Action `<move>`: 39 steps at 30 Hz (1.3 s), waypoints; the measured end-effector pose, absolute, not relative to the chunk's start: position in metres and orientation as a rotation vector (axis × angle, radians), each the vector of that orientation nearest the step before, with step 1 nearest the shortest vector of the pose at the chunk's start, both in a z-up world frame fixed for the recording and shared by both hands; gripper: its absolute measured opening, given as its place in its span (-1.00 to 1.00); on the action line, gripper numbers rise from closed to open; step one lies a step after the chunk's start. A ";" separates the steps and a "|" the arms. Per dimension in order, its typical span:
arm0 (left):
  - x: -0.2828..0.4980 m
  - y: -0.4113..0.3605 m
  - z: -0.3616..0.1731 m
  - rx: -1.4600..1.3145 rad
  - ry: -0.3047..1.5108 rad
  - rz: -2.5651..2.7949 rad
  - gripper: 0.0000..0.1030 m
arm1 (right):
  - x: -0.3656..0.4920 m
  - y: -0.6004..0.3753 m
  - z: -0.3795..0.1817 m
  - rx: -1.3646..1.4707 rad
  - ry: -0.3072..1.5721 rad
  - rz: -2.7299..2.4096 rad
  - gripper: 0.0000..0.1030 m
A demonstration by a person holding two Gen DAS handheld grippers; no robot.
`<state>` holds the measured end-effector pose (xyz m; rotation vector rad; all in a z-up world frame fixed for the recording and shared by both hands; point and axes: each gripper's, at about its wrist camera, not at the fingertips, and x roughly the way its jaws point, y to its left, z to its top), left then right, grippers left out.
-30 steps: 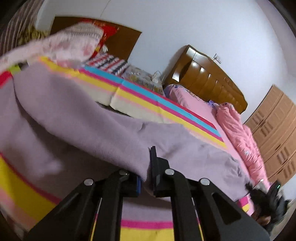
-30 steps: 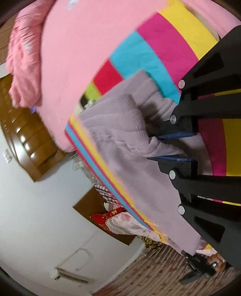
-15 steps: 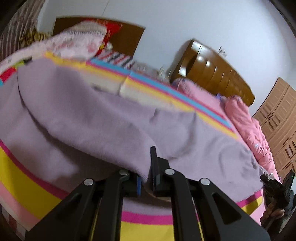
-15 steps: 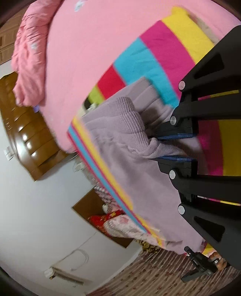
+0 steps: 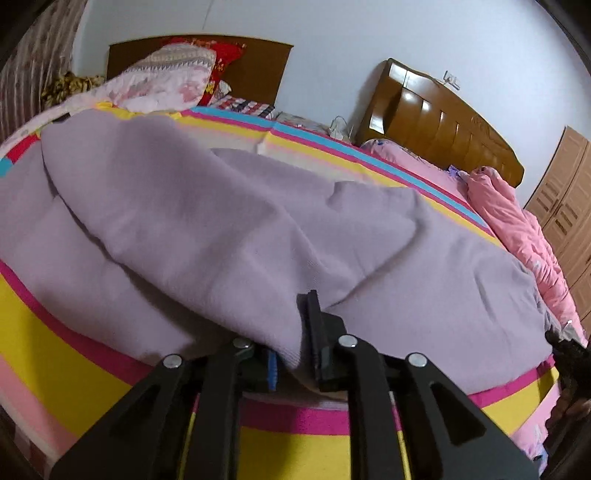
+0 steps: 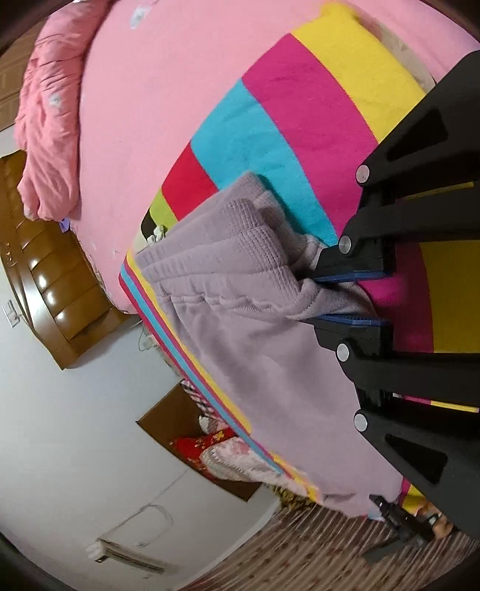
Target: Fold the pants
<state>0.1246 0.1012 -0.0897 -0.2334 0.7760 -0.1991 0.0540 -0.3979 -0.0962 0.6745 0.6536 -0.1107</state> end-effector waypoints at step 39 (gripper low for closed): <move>0.142 0.129 -0.058 -0.266 0.770 -0.207 0.96 | 0.117 -0.303 -0.058 0.233 0.843 -0.230 0.43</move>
